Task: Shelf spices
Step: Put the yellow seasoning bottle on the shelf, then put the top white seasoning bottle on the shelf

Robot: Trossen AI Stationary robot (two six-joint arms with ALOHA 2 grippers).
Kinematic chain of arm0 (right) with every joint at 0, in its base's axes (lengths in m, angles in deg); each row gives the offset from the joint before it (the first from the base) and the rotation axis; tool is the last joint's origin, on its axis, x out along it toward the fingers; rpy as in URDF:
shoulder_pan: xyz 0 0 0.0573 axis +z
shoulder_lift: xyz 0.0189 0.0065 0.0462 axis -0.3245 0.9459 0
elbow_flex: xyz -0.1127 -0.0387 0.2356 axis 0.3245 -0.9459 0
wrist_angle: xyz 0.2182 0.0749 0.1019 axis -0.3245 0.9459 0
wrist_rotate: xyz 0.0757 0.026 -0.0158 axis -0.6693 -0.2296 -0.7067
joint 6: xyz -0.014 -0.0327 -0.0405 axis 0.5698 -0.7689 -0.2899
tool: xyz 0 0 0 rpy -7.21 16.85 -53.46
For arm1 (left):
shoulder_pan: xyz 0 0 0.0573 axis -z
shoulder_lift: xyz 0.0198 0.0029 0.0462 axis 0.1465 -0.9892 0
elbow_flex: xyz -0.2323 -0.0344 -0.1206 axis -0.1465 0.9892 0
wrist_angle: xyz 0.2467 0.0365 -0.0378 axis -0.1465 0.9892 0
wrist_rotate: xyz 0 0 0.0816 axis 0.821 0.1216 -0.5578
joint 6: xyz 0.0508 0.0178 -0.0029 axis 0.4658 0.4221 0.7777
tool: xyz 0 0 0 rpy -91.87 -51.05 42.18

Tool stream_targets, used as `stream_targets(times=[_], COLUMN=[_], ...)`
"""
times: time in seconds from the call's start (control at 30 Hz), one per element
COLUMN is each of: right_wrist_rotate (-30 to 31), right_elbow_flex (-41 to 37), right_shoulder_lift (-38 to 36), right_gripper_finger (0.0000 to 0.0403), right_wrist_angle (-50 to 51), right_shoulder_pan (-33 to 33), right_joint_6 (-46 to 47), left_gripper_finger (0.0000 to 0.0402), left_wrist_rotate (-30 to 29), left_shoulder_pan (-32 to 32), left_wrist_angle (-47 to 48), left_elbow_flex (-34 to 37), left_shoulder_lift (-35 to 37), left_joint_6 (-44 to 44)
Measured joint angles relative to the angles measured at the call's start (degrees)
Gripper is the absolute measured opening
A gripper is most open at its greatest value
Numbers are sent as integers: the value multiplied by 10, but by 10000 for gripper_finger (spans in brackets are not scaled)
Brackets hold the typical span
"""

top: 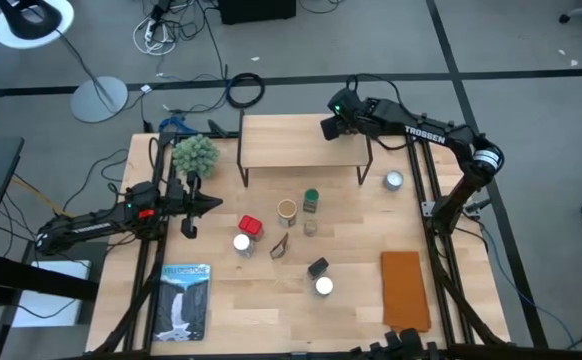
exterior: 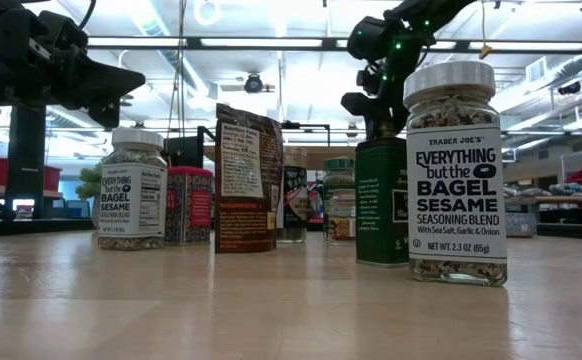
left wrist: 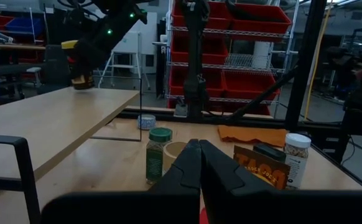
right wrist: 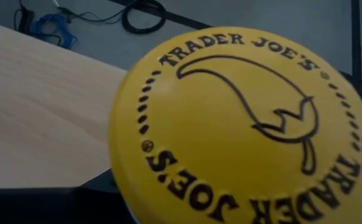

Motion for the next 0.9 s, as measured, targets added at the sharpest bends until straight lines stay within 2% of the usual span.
stream_targets(times=[0.33, 0.9], right_wrist_rotate=[-4, -4], right_elbow_flex=[0, 0], right_shoulder_lift=[0, -6], right_gripper_finger=[248, 347], right_wrist_angle=[6, 2], right_shoulder_pan=[3, 15], right_joint_6=[-3, -26], left_gripper_finger=[6, 6], left_wrist_rotate=[0, 0], left_shoulder_pan=[0, 0], left_wrist_angle=[0, 0], left_elbow_flex=[0, 0], left_shoulder_lift=[0, 0], left_joint_6=[0, 0])
